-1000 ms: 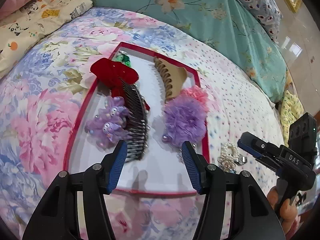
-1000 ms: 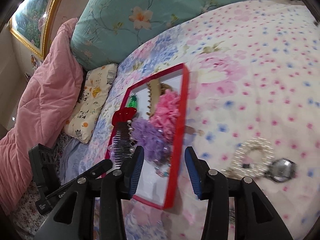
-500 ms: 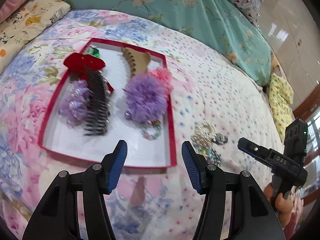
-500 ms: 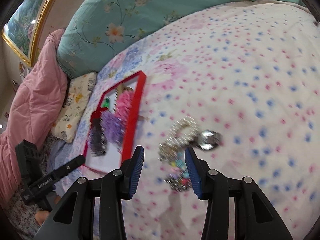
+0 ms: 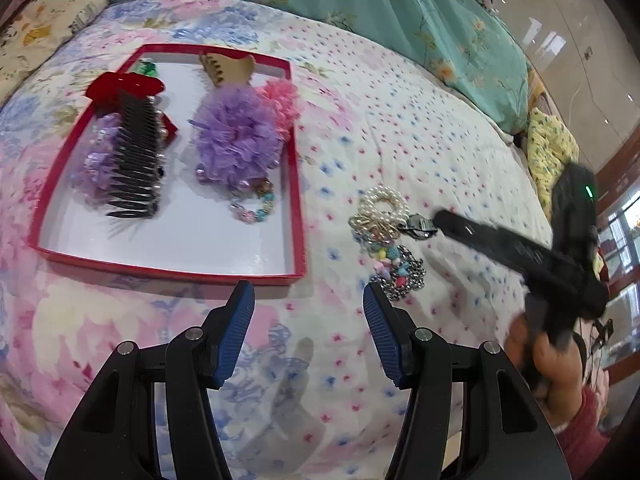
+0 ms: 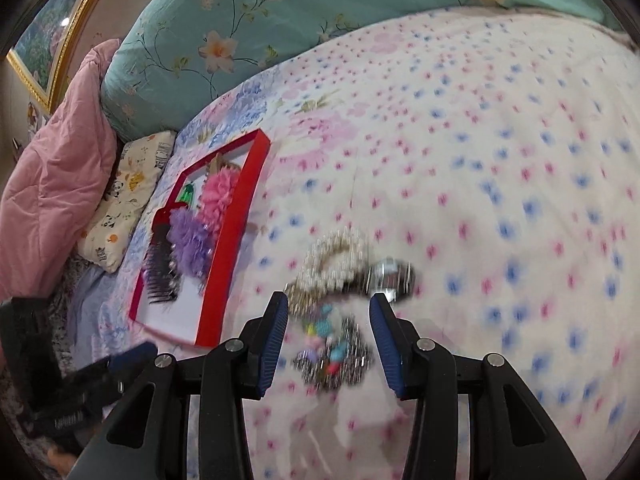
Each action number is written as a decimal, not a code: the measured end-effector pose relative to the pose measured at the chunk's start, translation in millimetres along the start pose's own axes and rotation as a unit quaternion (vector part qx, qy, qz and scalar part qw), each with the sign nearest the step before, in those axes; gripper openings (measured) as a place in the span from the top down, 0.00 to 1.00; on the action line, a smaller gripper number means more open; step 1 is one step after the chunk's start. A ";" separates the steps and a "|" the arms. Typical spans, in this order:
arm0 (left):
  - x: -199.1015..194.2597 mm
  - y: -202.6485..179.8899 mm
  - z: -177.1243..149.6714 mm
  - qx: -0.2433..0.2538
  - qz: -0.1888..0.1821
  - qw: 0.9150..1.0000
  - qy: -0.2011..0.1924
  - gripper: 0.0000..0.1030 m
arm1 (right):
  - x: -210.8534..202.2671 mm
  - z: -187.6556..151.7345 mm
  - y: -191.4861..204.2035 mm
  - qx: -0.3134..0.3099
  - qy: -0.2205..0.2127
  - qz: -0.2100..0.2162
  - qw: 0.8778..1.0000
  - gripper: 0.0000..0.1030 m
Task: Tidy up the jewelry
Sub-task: 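Grasp the pearl bracelet with right tool while left tool reaches for beaded hair ties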
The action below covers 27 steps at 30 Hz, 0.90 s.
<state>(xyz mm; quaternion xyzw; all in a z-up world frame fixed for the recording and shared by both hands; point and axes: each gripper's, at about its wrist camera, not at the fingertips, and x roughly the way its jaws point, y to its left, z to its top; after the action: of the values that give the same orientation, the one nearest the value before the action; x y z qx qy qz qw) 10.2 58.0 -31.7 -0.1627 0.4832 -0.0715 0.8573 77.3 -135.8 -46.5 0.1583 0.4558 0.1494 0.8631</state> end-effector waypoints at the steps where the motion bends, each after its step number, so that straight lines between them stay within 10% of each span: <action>1: 1.3 -1.3 -0.1 0.002 -0.001 1.000 0.002 0.46 | 6.7 6.1 1.0 -0.006 0.003 -0.006 1.000 0.56; 10: 19.3 -20.3 -2.5 0.024 -0.012 0.999 0.026 0.46 | 67.5 28.0 2.4 -0.040 0.051 -0.035 0.997 0.61; 14: 33.3 -36.2 -4.7 0.042 -0.018 0.998 0.043 0.46 | 71.1 24.9 8.8 -0.062 0.059 -0.041 0.995 0.87; 27: 87.4 -77.0 9.1 0.095 -0.005 0.993 0.071 0.48 | -55.5 25.7 -26.7 0.003 -0.045 0.005 0.999 0.90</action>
<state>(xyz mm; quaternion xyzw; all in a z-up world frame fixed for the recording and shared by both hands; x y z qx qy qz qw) 66.3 -36.6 -71.0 -0.0773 0.5335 -0.1325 0.8318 71.8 -185.8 -2.7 0.1702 0.4161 0.1450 0.8814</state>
